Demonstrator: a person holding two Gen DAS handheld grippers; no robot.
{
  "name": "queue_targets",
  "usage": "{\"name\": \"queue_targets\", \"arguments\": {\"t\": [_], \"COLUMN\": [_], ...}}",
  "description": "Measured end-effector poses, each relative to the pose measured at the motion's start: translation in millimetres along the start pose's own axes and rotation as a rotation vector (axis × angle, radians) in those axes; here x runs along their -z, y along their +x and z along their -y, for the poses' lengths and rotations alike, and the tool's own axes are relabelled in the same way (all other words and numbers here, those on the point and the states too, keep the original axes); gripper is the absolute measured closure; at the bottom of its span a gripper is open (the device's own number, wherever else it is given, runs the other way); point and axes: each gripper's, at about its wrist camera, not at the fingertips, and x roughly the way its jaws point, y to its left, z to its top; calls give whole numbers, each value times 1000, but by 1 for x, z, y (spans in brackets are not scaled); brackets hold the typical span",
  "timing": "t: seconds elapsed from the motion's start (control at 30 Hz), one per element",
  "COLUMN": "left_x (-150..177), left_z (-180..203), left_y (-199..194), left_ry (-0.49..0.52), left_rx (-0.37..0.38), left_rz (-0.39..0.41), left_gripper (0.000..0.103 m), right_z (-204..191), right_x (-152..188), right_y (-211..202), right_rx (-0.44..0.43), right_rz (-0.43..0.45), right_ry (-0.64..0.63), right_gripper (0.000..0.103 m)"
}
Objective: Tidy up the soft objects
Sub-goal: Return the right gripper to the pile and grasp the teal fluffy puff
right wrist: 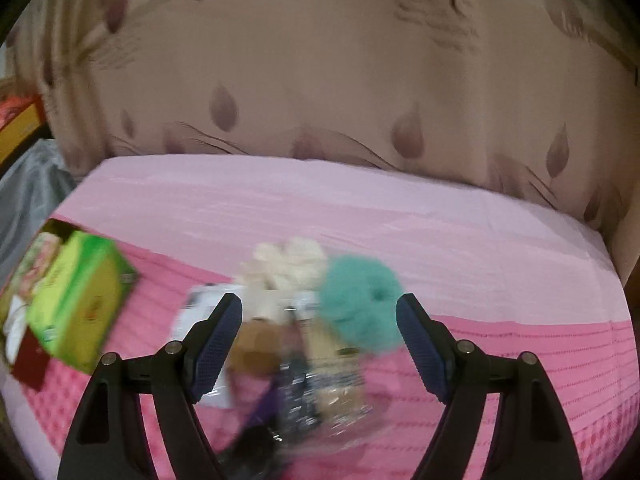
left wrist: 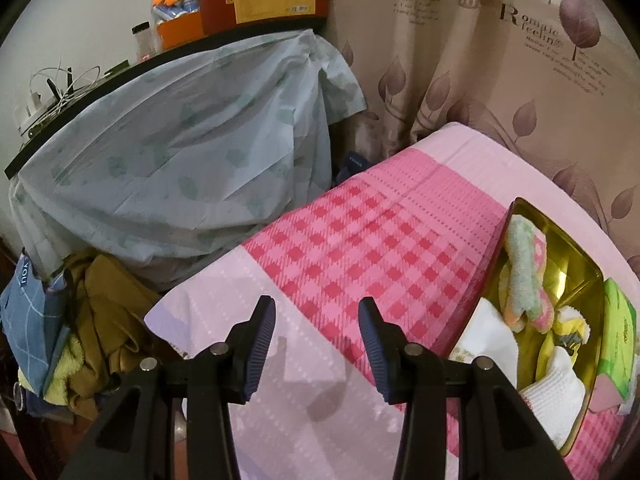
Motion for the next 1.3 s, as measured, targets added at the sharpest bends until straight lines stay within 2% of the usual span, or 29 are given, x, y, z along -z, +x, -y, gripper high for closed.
{"name": "queue_targets", "arguments": {"t": [0.2, 0.23, 0.27, 0.4, 0.47, 0.57, 0.6, 0.67, 0.77, 1.03, 1.07, 1.1, 1.3], "left_x": [1, 2, 3, 5, 6, 6, 7, 10, 19, 49, 55, 62, 95], "left_z": [11, 14, 17, 28, 33, 42, 46, 56, 82, 173, 188, 203, 279], "left_y": [-1, -2, -3, -9, -14, -26, -30, -37, -51, -91, -96, -101, -121], "left_ry": [42, 59, 70, 113, 130, 144, 140, 136, 185, 372, 402, 430, 543], "left_rx": [6, 4, 4, 5, -2, 14, 35, 94, 144, 342, 364, 399, 555], "left_rz": [16, 24, 30, 55, 78, 109, 110, 97, 96, 96, 92, 76, -15], "left_gripper": [59, 59, 59, 59, 59, 59, 59, 59, 59, 59, 55, 50, 46], "right_z": [16, 19, 24, 55, 65, 78, 81, 83, 86, 88, 86, 86, 91], "right_x": [-7, -8, -7, 0, 4, 13, 17, 21, 32, 70, 78, 83, 102], "right_y": [42, 48, 51, 57, 57, 57, 56, 54, 43, -5, -10, -14, -26], "right_rx": [0, 3, 12, 36, 47, 37, 34, 22, -3, -28, -12, -9, -1], "right_rz": [-49, -55, -64, -75, -81, -101, -104, -106, -87, -25, -21, -21, -19], "right_ry": [20, 22, 24, 80, 86, 100, 102, 98, 104, 105, 94, 86, 98], "right_gripper": [27, 31, 40, 51, 62, 69, 70, 80, 84, 85, 85, 85, 85]}}
